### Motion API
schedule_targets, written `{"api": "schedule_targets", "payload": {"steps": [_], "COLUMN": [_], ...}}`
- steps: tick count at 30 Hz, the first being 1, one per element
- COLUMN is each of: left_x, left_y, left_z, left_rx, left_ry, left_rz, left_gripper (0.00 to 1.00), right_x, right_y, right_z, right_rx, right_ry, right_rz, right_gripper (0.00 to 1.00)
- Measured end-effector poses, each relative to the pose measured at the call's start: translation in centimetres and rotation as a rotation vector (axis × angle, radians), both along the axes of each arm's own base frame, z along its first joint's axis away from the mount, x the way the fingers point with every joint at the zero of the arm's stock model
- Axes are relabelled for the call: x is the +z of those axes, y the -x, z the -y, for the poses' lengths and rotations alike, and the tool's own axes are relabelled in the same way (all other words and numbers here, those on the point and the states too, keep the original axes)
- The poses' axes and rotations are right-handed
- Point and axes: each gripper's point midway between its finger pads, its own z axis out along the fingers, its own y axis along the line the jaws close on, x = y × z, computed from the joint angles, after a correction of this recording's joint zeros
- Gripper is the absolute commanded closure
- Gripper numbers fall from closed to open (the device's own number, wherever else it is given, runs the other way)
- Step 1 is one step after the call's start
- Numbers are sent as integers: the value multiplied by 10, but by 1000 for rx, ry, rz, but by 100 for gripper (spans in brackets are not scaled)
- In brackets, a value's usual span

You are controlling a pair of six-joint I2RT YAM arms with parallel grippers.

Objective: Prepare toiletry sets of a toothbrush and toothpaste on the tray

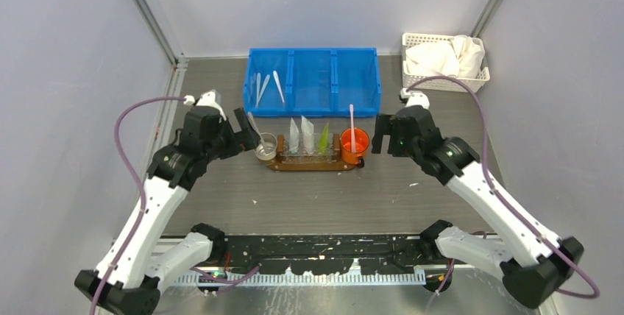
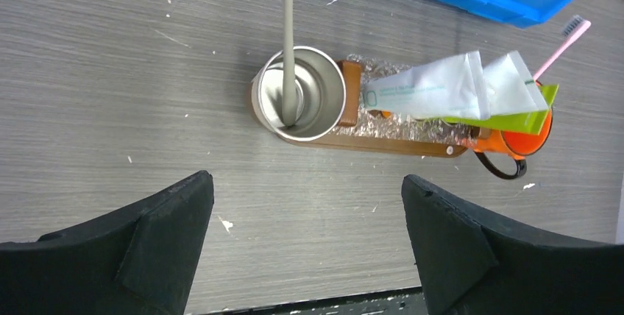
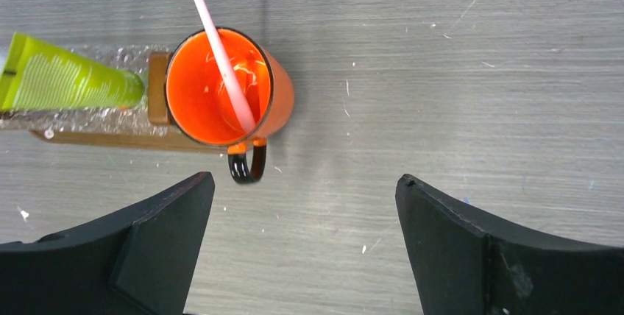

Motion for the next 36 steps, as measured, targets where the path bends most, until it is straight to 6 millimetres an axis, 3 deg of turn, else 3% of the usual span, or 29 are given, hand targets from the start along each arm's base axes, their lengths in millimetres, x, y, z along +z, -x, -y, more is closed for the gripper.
{"api": "schedule_targets", "payload": {"steps": [9,14,17,23,36], "left_x": [-17,6,8,5,4], "left_y": [61,86,89,87,87], "left_z": [-21,-25,-28,-28,-28], "left_rx": [-21,-49,-43,-41,-43], "left_ry": [18,72,76,65,60], "left_rz": [35,163,182,162,159], "left_gripper": [0,0,0,0,0], "right_x": [23,38,39,19,24], "right_y": [51,68,72,76,77], "right_z": [21,20,20,17,17], "right_rx": [29,49,49,54,59], "right_ry": [-118,-206,-238,-237,-253], "right_rz": [105,148,162,113,134], "right_gripper": [0,0,1,0,0]}}
